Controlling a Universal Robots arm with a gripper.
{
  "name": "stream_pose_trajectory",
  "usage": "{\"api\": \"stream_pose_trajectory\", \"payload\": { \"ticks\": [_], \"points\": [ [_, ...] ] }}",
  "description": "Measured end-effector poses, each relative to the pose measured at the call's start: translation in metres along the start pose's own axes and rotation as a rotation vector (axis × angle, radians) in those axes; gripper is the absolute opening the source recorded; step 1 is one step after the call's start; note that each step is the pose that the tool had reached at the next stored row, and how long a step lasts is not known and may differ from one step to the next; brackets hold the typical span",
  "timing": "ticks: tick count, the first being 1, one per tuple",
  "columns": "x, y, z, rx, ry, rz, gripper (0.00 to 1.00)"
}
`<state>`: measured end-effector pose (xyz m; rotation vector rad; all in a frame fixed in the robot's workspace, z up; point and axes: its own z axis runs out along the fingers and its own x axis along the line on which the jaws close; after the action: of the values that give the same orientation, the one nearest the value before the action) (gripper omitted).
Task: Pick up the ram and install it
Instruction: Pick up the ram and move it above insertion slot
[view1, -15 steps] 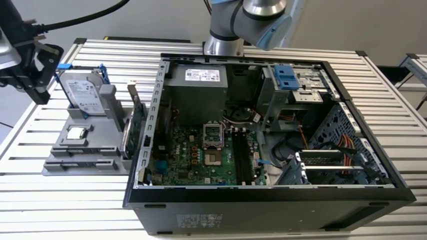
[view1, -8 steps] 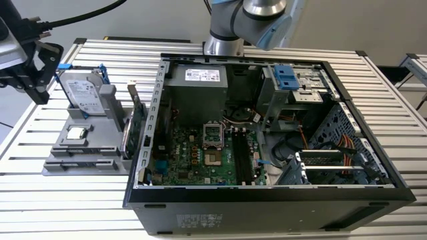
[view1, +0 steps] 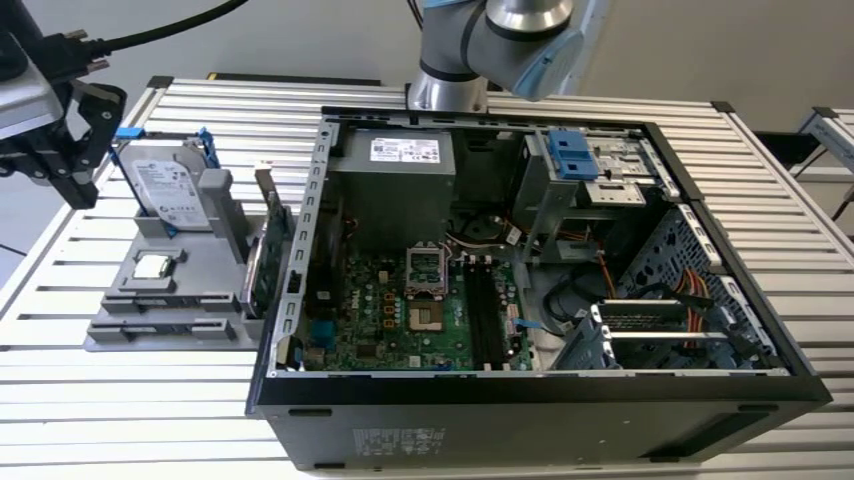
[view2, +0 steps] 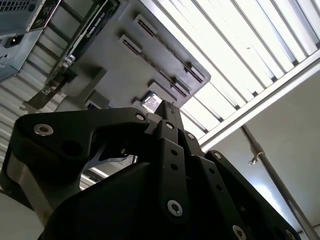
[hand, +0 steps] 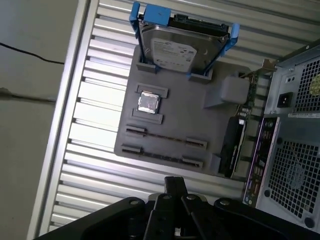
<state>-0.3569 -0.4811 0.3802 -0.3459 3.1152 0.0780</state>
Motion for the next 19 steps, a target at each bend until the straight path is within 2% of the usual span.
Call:
{"api": "stream_pose_trajectory", "payload": {
  "ticks": [19],
  "points": [
    [0.0000, 0.0000, 0.0000, -0.0015, 0.0062, -0.128, 0.00]
  ]
}}
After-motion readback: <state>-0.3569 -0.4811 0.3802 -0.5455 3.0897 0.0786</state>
